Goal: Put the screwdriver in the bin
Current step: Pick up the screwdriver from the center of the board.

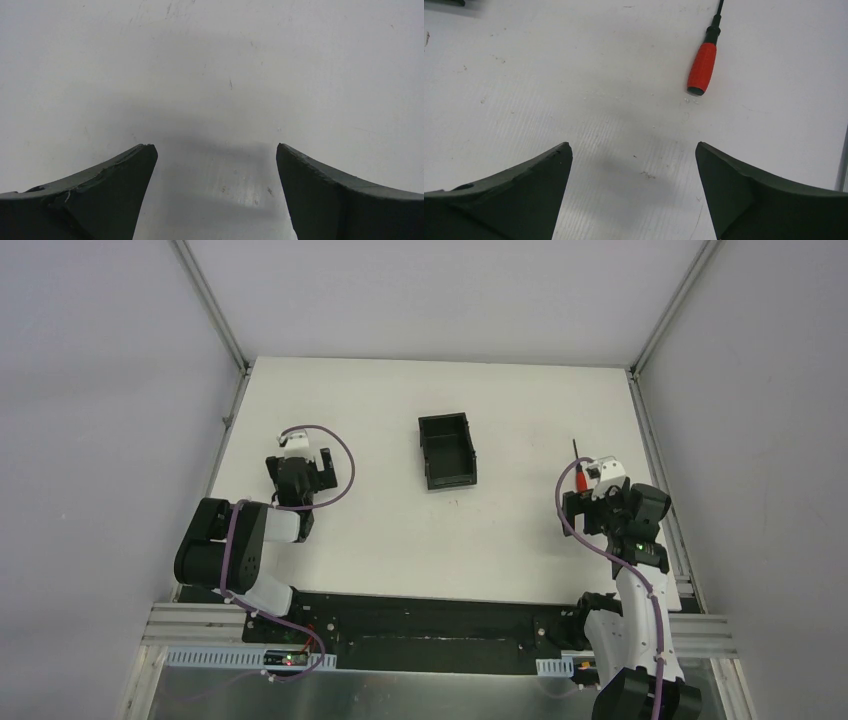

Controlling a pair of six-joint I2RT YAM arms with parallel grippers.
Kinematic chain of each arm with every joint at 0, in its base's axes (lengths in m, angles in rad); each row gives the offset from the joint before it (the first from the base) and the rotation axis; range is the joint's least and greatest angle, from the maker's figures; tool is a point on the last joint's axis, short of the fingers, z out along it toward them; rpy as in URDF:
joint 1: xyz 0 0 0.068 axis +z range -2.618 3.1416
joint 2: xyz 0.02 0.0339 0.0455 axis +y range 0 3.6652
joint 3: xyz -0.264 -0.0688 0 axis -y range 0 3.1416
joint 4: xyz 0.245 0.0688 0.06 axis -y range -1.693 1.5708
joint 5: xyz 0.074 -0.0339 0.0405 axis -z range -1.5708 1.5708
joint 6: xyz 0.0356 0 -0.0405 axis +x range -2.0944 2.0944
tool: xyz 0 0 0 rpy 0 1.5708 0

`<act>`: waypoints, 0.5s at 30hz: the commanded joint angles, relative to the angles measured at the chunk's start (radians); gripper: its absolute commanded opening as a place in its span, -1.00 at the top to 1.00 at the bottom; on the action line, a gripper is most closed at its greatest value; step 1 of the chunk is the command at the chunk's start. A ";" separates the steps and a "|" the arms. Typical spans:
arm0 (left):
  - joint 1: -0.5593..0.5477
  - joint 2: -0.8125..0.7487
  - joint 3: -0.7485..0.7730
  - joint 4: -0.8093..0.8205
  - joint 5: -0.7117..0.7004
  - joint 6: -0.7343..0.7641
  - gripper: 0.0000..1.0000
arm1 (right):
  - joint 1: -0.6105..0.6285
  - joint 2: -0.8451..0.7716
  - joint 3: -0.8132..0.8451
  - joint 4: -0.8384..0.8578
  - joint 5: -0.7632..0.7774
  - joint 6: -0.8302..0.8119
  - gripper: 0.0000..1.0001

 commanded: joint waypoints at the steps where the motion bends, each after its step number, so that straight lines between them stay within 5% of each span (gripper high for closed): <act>1: 0.007 -0.021 -0.001 0.013 0.008 -0.008 -0.98 | -0.008 -0.013 0.005 0.013 -0.045 -0.026 -0.96; 15: 0.007 -0.021 -0.001 0.013 0.008 -0.008 -0.98 | -0.008 0.038 0.071 -0.023 -0.033 -0.019 -0.96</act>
